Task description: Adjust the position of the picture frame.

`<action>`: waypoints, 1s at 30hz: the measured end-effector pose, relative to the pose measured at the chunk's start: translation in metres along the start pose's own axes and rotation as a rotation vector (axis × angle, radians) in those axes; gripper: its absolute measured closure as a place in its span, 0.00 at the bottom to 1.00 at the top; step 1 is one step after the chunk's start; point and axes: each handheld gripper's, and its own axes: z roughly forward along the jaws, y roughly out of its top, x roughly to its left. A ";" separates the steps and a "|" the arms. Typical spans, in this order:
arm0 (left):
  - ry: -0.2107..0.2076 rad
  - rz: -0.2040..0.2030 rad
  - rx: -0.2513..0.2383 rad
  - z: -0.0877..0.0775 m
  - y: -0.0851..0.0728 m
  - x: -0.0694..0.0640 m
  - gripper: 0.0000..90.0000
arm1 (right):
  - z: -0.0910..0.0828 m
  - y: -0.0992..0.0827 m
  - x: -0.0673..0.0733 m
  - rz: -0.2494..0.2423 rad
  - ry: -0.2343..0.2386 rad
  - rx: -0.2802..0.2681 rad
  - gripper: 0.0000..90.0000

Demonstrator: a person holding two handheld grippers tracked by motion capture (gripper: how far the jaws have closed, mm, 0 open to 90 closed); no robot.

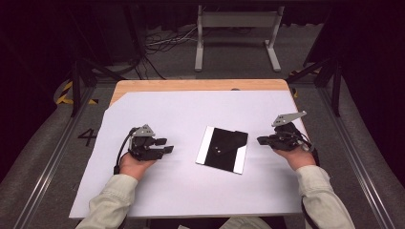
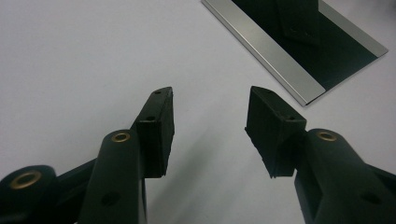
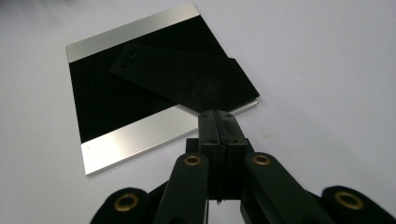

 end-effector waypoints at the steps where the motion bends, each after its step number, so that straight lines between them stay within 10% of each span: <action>1: -0.001 0.005 0.007 0.001 0.000 0.000 0.58 | 0.002 0.004 -0.002 -0.003 -0.005 0.004 1.00; 30: -0.034 -0.020 0.028 0.005 0.000 0.001 0.58 | 0.038 0.034 -0.030 0.050 -0.029 0.050 1.00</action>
